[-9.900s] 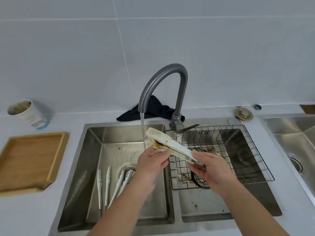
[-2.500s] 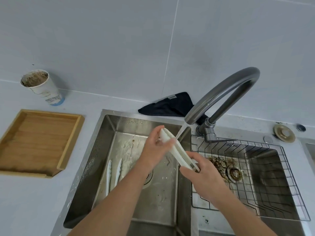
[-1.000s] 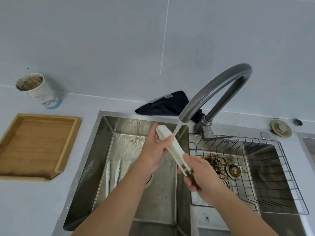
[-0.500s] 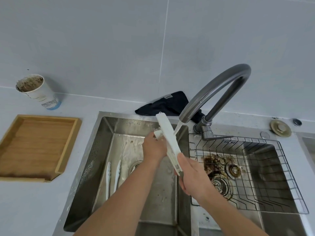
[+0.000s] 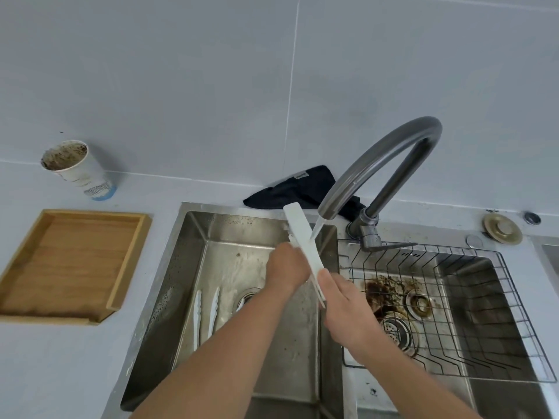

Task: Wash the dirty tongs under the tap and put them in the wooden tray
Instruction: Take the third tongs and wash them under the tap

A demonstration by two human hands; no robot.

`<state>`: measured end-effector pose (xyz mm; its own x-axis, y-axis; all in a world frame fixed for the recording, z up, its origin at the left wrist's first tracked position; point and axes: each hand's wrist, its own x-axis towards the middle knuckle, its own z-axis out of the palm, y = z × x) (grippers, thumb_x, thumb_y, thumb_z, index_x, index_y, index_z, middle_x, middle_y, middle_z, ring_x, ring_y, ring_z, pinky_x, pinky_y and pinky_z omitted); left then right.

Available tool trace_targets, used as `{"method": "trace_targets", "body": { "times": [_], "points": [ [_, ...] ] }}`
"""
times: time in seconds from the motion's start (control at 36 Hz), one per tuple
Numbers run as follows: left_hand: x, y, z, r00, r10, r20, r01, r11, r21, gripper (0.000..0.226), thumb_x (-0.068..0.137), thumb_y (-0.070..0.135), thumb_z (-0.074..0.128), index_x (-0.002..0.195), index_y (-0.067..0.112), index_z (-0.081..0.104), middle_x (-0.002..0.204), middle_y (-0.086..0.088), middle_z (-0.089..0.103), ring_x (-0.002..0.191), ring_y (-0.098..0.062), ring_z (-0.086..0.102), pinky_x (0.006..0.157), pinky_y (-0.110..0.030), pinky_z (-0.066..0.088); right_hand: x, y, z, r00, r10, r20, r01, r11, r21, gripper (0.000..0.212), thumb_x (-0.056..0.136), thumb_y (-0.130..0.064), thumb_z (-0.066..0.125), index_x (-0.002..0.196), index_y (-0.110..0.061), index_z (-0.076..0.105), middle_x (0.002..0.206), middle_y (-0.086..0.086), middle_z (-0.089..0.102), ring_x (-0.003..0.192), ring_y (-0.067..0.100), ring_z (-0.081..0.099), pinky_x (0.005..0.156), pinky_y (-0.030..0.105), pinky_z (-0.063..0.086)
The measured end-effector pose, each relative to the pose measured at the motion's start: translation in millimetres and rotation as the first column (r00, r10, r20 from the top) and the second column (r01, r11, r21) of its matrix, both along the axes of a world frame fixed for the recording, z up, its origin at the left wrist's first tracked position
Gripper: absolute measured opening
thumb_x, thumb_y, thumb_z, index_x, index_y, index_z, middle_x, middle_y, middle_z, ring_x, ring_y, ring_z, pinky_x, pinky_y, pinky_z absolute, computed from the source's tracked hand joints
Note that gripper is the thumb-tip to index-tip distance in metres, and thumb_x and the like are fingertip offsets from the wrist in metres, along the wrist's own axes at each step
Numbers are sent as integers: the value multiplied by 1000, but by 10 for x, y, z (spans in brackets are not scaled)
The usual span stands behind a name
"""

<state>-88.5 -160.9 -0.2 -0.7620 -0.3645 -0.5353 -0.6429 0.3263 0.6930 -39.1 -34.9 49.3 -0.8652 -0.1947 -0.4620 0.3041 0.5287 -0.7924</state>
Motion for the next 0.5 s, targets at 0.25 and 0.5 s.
{"method": "trace_targets", "body": {
  "times": [0.25,0.5],
  "points": [
    [-44,-46,28,980,199,-6,-196,970,145,39,103,28,42,84,4,66,79,-15,69,64,-27,67,54,-32,57,92,159,56,967,-93,238,143,969,-203,57,107,-49,32,79,-7,57,44,-2,40,33,10,29,40,22,22],
    [85,-25,180,975,220,-32,-200,932,303,24,97,15,57,76,6,63,85,-20,74,75,-32,73,61,-36,61,149,349,66,920,-119,373,245,917,-313,65,105,-54,33,111,4,61,72,16,46,41,18,26,41,25,16]
  ]
}}
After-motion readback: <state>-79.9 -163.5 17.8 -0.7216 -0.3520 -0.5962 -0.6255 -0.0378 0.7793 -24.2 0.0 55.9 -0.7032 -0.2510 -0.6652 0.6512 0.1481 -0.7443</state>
